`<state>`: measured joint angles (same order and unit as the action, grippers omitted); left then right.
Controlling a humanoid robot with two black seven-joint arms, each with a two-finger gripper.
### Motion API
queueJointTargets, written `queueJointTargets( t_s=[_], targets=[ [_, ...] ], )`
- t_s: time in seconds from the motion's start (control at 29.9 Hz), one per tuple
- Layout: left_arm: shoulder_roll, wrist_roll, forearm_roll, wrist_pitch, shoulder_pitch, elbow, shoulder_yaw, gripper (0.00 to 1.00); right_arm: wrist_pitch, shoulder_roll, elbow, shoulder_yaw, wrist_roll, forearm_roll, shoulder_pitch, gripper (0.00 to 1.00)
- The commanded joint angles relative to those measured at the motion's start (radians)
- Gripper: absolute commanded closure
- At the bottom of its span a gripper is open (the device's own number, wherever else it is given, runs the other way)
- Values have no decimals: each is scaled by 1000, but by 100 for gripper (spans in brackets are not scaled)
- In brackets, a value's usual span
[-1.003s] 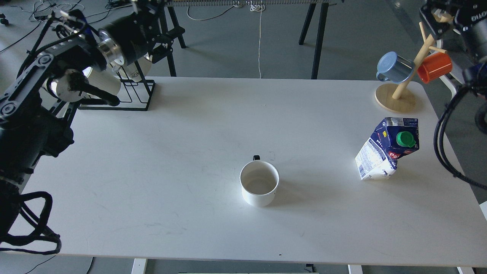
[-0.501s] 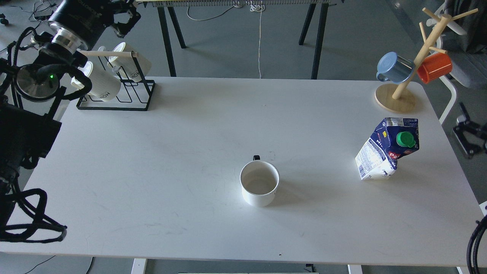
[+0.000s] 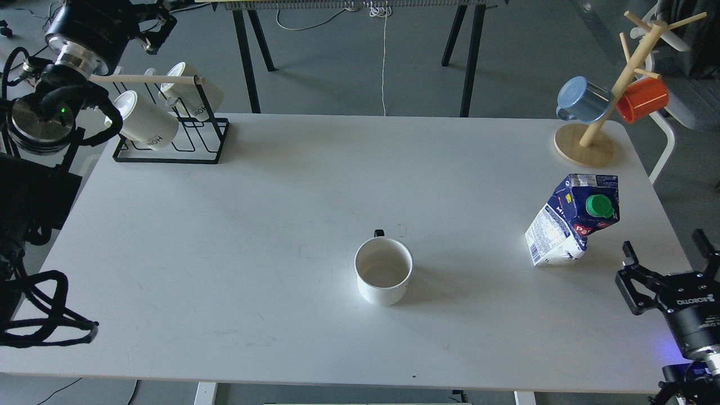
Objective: Place cup and milk with both arms
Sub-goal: 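Bring the right gripper down to the milk carton and grasp it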
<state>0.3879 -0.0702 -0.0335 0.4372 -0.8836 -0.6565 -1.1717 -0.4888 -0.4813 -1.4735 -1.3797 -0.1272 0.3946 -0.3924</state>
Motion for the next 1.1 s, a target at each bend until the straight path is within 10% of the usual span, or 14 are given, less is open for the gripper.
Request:
queueJointTargets(
  t_s=[0.0,0.6,1.07],
  targets=[
    [0,-2,0,0,-8,0,1,1,0,42,36,66,-8,-8,20,2],
    [19,-3,1,0,-15,0,4,1,0,178,96,146,-9,-79,150,8],
    [20,-3,1,-2,-15,0,6,1,0,221,206,126,-11,-72,234,42]
  ],
)
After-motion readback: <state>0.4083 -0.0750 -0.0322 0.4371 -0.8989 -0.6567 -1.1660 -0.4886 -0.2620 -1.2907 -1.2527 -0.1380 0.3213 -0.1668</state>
